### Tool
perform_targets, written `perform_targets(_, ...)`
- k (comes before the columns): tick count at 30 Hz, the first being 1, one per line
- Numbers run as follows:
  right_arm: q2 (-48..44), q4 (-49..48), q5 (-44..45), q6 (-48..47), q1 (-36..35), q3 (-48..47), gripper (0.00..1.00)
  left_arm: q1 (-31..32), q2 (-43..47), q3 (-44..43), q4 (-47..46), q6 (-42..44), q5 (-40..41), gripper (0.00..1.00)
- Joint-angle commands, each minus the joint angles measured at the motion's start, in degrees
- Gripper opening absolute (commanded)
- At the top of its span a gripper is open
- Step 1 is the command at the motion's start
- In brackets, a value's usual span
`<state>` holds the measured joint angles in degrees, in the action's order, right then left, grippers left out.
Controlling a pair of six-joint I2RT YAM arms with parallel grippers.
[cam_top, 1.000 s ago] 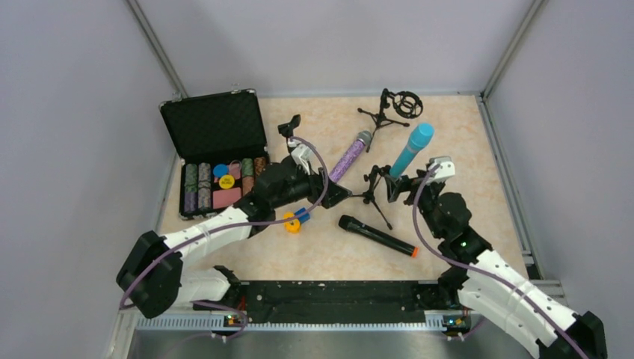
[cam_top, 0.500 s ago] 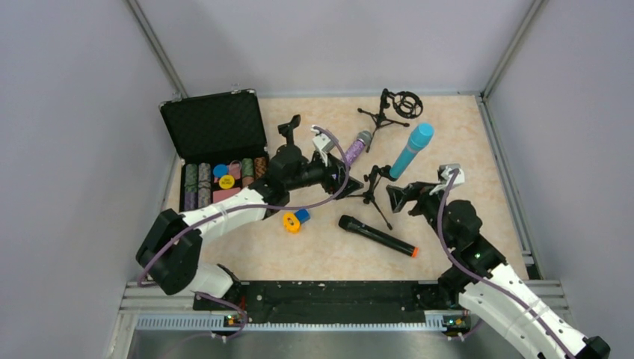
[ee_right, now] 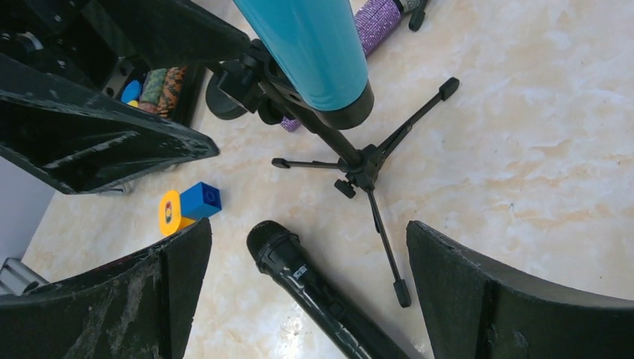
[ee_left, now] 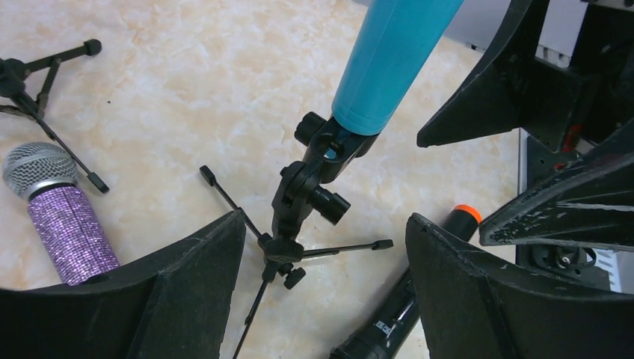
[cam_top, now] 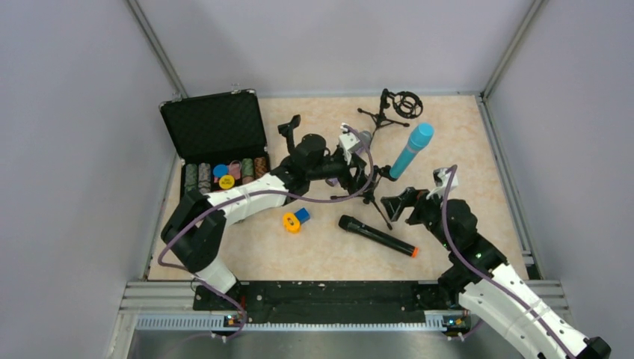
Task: Attach the microphones to the stand
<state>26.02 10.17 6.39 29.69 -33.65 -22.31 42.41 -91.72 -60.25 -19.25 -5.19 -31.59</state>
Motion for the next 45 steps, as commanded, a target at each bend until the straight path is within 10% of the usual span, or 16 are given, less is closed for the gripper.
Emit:
perform_targets(1,-0.31,3.26,0.87,2.95,-0.63,-3.43,0.98,2.08,-3.01,-4.38,0.32,5.89,2.51,0.83)
perform_targets(28,4.55,0.66,-1.7,2.92,-0.61,-0.62,0.96,4.27,-11.38,-8.5,-10.45,4.4,2.96,0.79)
perform_targets(40,5.37,-0.88,-1.75,2.69,-0.61,0.5,0.96,4.33,-15.44,-14.26,-4.72,4.75,3.42,0.56)
perform_targets(45,6.05,-1.69,-1.81,2.39,-0.54,0.63,0.96,4.26,-15.62,-14.73,-1.81,6.31,4.86,0.64)
